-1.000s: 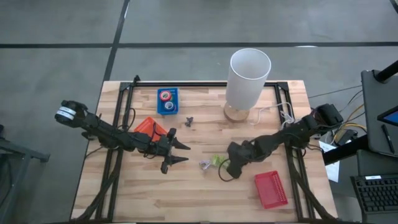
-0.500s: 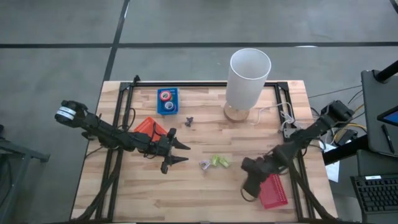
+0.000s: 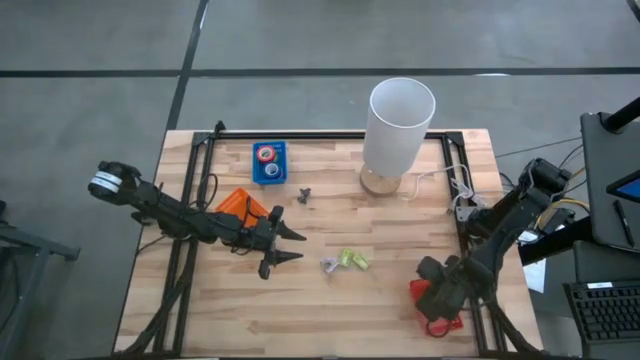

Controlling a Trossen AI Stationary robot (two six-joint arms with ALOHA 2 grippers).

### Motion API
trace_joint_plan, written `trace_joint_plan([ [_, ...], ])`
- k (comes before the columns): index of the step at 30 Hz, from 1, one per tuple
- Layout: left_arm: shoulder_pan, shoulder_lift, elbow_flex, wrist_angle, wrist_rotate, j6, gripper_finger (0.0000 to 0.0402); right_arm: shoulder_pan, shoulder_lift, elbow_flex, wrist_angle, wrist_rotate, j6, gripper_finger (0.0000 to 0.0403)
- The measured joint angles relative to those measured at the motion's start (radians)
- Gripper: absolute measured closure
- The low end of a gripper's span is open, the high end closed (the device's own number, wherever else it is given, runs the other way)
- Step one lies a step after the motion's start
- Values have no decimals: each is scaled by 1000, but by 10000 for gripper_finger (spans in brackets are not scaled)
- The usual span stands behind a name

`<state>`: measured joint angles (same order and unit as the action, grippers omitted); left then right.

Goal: Pick and place Stapler, Stapler remover, tape
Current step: Put the top right green stapler box in the red bin

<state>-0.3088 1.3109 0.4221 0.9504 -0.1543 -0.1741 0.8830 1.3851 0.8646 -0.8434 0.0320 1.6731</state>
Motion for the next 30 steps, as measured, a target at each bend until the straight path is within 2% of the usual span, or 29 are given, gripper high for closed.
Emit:
trace_joint_plan([
  [11,0,0,0,11,0,-7,188,3,107,-4,6,31,136,271],
  [18,0,0,0,17,0,-9,188,1,137,-4,14,41,253,273],
  [23,0,0,0,18,0,-9,188,0,140,-4,27,49,279,268],
  [30,0,0,0,18,0,-8,188,0,140,-4,47,81,262,242],
])
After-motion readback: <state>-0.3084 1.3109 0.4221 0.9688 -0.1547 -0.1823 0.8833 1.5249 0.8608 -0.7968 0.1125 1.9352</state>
